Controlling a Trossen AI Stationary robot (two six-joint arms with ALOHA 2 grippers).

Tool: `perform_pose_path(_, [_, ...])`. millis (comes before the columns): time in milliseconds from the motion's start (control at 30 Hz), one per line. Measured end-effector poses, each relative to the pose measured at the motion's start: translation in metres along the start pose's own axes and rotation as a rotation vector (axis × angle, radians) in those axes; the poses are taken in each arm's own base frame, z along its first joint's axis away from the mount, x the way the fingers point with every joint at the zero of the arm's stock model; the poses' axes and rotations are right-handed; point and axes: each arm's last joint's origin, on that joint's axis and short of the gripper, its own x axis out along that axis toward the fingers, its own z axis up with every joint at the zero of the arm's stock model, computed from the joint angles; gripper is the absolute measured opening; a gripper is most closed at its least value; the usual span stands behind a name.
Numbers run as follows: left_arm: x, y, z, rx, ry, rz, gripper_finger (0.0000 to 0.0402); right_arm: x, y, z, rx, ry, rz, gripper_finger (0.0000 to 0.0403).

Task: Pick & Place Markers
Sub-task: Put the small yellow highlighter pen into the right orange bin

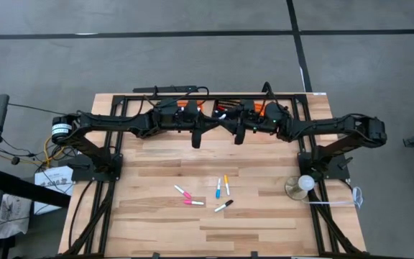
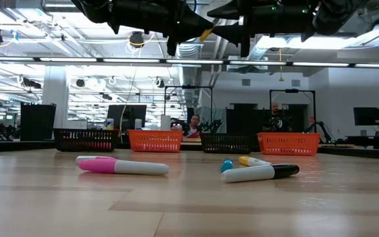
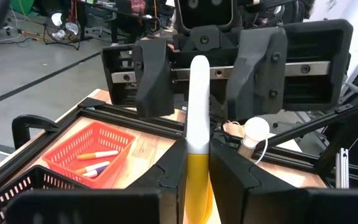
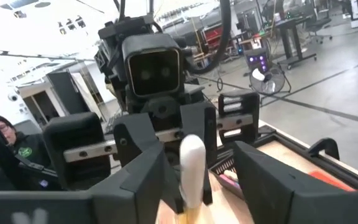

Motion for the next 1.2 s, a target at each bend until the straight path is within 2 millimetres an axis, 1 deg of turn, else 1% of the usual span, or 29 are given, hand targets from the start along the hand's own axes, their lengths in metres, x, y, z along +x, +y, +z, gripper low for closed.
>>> perform_pose_path(300, [-0.0003,0.0023,0.0005,-0.004,-0.003,0.008,0.0057,0.0000,-0.0003,-0.0010,0.002,0.010,-0.003,0.0088])
perform_pose_path(500, [-0.0003,0.0023,0.0009,-0.004,-0.006,0.008,0.0057,-0.0001,-0.0003,-0.0010,0.001,0.010,-0.004,0.0032])
perform_pose_path(667, [-0.0003,0.0022,0.0010,-0.004,-0.007,0.007,0.0060,-0.0001,-0.0003,-0.0009,0.001,0.010,-0.004,0.0028])
perform_pose_path(833, [-0.0003,0.0022,0.0012,-0.003,-0.009,0.006,0.0075,-0.0002,-0.0003,-0.0010,0.003,0.010,-0.005,0.0034])
perform_pose_path(967, [-0.0003,0.0020,0.0011,0.001,-0.008,0.005,0.0089,-0.0002,-0.0009,-0.0008,0.003,0.009,-0.009,0.0028])
perform_pose_path(1067, [-0.0003,0.0019,0.0011,0.002,-0.008,0.000,0.0110,-0.0004,-0.0029,-0.0002,0.002,0.007,-0.015,0.0028])
perform_pose_path(1200, [-0.0007,0.0016,0.0017,0.003,-0.010,-0.002,0.0155,-0.0011,-0.0082,0.0015,0.000,0.003,-0.031,0.0028])
